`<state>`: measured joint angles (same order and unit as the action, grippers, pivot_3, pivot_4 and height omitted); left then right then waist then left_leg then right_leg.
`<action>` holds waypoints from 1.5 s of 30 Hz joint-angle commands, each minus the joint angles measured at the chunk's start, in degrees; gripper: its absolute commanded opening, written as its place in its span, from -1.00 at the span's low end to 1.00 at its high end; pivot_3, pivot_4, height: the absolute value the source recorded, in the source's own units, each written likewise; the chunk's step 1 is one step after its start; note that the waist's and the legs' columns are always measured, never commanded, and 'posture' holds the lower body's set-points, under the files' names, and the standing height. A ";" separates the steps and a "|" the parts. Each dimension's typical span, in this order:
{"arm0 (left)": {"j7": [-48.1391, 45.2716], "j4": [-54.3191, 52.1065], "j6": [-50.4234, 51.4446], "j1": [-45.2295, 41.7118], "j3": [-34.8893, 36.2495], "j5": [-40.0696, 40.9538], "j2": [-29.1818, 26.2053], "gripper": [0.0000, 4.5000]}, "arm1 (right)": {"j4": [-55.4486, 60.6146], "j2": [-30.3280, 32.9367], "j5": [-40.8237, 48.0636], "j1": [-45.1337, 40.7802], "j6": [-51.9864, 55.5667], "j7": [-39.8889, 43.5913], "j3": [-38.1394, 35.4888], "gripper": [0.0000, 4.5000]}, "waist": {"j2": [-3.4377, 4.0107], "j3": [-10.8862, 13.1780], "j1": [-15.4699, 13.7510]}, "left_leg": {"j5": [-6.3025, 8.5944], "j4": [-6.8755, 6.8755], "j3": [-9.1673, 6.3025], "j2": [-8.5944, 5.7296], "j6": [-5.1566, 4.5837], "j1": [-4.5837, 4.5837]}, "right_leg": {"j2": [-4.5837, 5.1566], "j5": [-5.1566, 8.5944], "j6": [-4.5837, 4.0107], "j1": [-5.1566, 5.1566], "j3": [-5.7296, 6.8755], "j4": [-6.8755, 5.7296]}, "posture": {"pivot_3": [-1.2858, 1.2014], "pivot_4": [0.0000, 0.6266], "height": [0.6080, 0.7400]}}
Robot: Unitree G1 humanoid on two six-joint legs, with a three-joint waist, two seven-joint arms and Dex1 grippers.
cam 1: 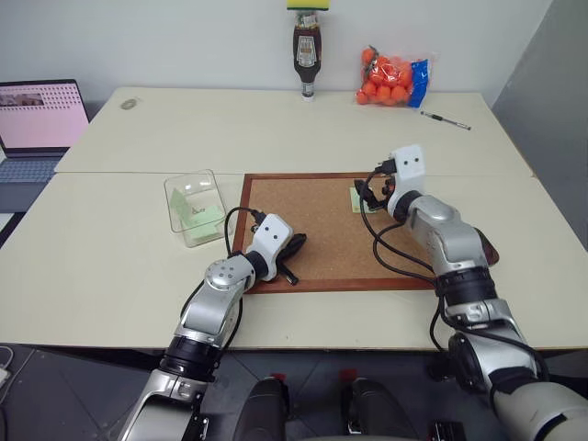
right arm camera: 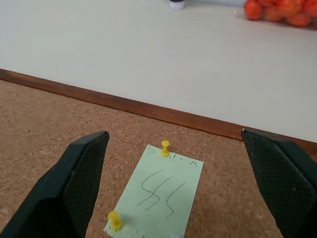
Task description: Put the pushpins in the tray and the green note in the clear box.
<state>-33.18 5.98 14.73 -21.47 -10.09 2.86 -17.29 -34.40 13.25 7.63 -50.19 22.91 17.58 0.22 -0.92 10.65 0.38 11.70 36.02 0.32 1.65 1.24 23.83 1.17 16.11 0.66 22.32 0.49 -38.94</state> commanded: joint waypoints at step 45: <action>-0.74 -2.78 0.89 3.02 -2.33 -2.03 -0.23 -1.00 | -29.44 -3.94 -1.43 -15.02 -21.25 -0.97 -6.58 -0.98 | 0.02 0.01 0.26 | 0.00 -0.02 -0.03 0.02 0.00 0.01 | 0.03 -0.02 -0.03 0.02 -0.04 -0.03 | 0.03 -0.52 1.00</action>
<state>-33.22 2.13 15.48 -18.93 -10.91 1.48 -17.49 -70.33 8.81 4.11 -64.33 4.35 15.29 -4.55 -0.91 10.66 0.63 11.70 36.00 0.29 1.67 1.24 23.85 1.21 16.09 0.63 22.33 0.45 -38.97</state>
